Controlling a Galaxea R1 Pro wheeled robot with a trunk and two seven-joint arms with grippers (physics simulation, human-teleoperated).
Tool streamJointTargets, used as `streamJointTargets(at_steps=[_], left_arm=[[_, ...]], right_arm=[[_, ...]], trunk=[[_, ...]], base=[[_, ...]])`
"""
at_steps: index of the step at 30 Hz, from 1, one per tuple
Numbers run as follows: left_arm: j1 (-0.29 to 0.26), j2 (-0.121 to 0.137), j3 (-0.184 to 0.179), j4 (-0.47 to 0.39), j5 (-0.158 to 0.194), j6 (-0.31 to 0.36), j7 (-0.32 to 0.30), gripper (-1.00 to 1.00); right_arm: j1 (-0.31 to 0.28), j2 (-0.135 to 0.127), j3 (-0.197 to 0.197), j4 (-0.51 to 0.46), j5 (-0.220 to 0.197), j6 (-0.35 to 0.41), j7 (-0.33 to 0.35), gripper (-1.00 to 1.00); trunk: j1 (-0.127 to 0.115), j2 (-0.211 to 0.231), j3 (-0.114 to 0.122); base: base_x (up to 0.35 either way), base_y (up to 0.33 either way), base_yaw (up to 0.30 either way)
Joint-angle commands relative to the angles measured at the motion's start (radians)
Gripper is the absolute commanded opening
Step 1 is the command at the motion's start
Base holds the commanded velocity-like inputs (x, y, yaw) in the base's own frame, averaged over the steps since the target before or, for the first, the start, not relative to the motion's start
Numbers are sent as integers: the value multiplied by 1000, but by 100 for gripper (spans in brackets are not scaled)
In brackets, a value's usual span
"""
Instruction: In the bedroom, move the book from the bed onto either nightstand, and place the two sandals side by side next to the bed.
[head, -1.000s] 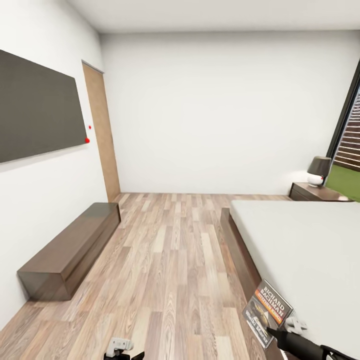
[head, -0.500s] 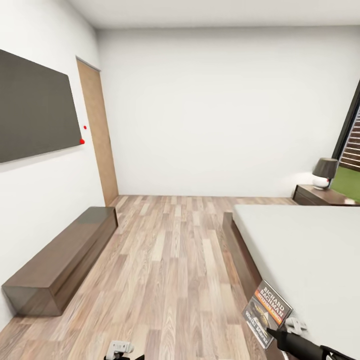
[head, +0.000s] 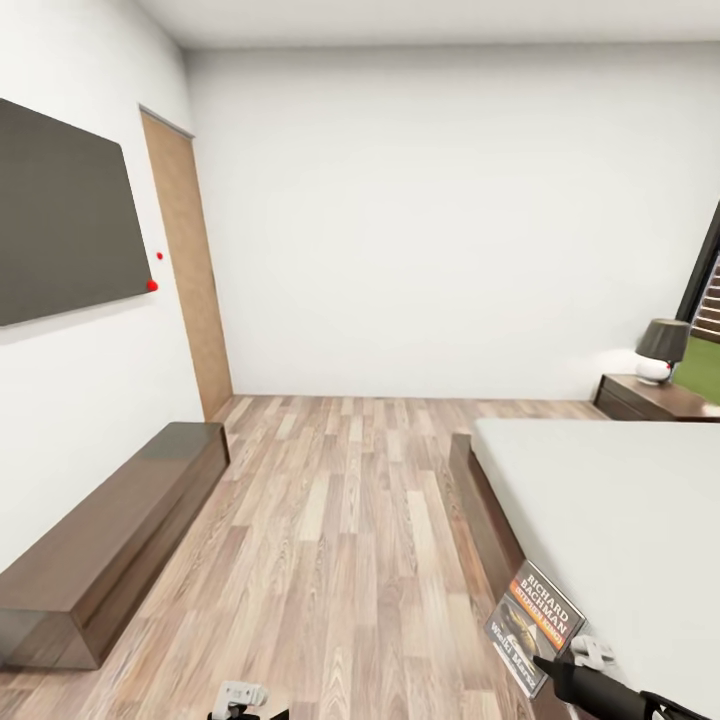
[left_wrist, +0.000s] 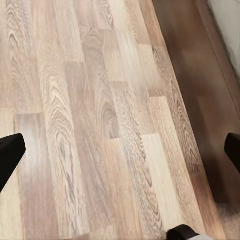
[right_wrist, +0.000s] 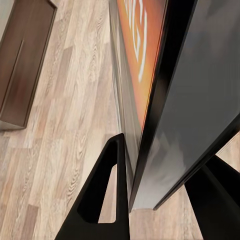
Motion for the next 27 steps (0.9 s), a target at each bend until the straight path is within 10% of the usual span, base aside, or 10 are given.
streamJointTargets(at_steps=[1, 27], left_arm=[[-1, 1, -8, 1, 8, -5, -1, 100], [-1, 1, -8, 1, 8, -5, -1, 100]], right_arm=[[-1, -1, 4, 0, -12, 5, 3, -100], [-1, -1, 2, 0, -14, 5, 4, -100]], trunk=[[1, -1, -1], [1, -1, -1]], base=[[331, 0, 0], [263, 0, 0]])
